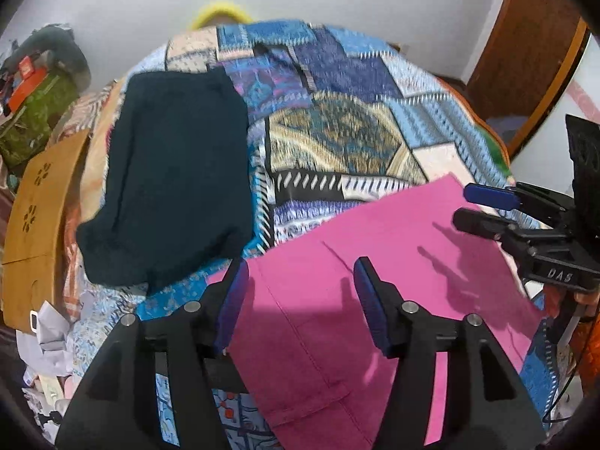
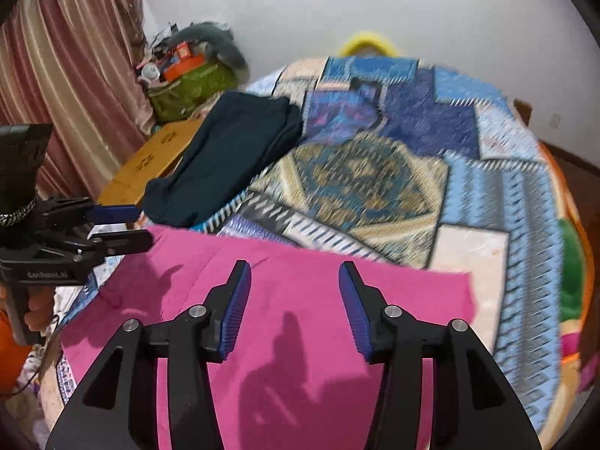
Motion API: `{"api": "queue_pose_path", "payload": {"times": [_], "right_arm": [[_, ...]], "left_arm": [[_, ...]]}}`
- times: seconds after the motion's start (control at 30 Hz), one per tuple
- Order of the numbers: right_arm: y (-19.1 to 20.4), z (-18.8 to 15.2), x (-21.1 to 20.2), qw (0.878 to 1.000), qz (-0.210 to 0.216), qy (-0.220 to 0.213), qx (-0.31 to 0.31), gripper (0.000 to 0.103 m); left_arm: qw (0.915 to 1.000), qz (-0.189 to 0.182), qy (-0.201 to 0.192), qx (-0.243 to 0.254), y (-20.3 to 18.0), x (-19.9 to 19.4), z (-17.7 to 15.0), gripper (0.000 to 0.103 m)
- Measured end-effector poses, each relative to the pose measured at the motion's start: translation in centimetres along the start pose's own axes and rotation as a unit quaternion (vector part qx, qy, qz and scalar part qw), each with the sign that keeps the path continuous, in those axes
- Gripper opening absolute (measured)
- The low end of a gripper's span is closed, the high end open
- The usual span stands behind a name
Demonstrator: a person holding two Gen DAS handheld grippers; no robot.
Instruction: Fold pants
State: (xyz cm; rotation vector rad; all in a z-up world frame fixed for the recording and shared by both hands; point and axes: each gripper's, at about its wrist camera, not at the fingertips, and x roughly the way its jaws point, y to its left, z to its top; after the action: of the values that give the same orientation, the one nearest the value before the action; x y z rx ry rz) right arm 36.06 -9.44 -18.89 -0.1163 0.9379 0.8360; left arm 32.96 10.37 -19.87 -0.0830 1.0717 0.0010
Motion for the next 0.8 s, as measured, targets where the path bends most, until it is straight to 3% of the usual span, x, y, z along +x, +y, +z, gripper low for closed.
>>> {"api": "queue_pose_path", "payload": {"times": [0.13, 0.27, 0.43, 0.8], "right_arm": [[0.0, -1.1, 3.3, 0.998, 0.017, 0.054, 0.014, 0.050], [-0.1, -3.0, 5.9, 0.991, 0.049, 0.122, 0.036, 0.059], [0.7, -4.5, 4.7, 0.993, 0.042, 0.113, 0.004, 0.066], [-0.7, -8.1, 0.0, 0.995, 0.012, 0.097, 0.027, 0.070]], "left_arm": [[0.9993, -0.005, 0.036, 0.007, -0.1, 2.2, -0.9, 0.059], [0.9987, 0.002, 0.042, 0.027, -0.5, 3.0, -2.0, 0.069], [0.9968, 0.026, 0.034, 0.067, -1.6, 2.1, -3.3, 0.071], [0.9966, 0.038, 0.013, 0.073, -2.5, -1.5, -6.2, 0.073]]}}
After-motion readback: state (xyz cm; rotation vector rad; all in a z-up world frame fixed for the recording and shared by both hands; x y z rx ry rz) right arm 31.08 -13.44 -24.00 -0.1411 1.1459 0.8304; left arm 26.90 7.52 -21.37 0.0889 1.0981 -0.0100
